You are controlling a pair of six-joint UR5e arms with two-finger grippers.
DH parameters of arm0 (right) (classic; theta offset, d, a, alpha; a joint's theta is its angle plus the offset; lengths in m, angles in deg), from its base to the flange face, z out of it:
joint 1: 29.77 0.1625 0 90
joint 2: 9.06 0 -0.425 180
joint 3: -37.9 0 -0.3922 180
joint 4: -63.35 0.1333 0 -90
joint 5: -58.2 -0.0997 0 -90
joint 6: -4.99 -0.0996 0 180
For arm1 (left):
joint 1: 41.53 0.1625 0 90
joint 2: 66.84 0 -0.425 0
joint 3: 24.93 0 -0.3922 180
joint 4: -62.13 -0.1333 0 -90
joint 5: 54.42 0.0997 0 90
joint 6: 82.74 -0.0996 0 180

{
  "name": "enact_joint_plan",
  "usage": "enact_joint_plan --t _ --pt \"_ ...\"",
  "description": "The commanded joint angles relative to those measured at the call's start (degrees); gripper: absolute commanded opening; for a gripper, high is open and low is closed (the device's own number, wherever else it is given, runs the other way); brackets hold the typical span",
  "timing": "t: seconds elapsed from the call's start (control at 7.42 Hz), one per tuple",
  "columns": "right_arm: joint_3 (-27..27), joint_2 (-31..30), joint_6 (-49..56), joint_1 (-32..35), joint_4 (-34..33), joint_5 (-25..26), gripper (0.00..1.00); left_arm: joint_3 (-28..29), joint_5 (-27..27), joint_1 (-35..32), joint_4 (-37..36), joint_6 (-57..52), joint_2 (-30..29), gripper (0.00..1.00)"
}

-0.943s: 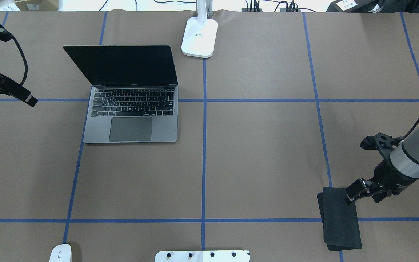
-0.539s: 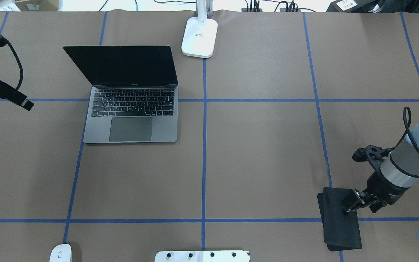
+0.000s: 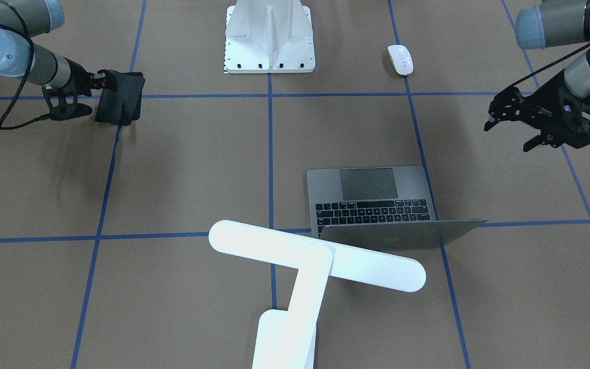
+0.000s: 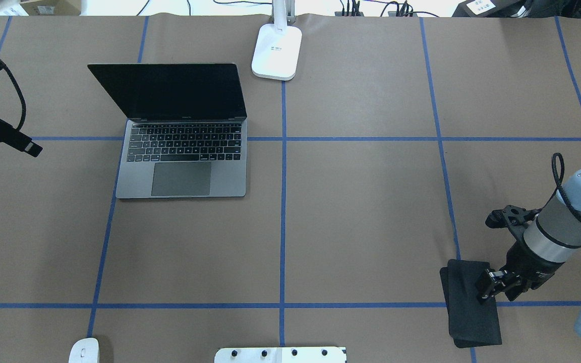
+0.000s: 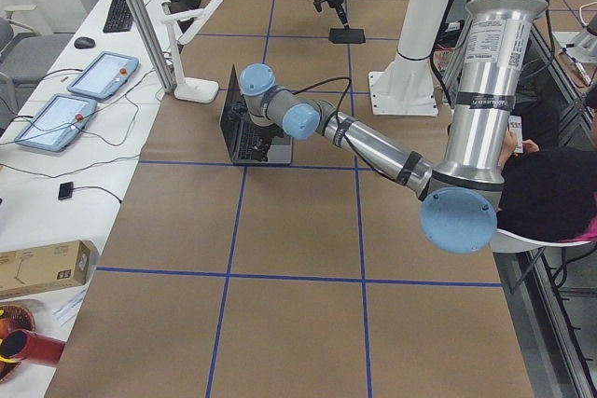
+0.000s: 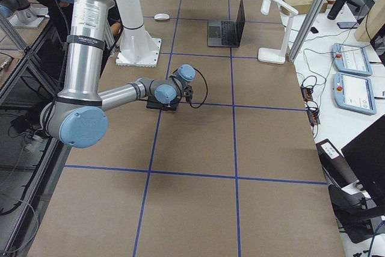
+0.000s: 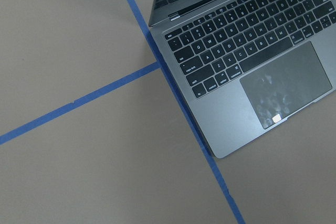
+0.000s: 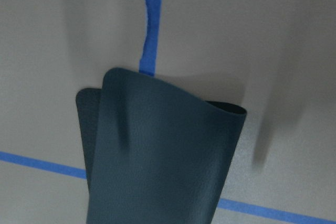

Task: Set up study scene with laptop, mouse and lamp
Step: 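Close the right gripper on the black mousepad edge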

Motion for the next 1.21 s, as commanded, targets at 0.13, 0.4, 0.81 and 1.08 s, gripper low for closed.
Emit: enact_joint_plan --t 0.13,0.4,0.81,1.08 --pt "1.3 0.1 0.0 -0.3 -0.3 0.0 0.74 0.0 0.3 0.0 0.2 0.0 0.3 1.00" --pt "2.3 1.5 0.0 -0.3 -0.3 -0.1 0.74 0.0 0.3 0.0 0.5 -0.1 0.4 1.00" --pt "2.2 1.4 0.1 0.2 -0.3 -0.3 0.26 0.2 0.3 0.0 0.8 -0.7 0.6 1.00" --pt "2.1 1.4 0.1 0.3 -0.4 -0.3 0.24 0.2 0.3 0.0 0.9 -0.7 0.6 1.00"
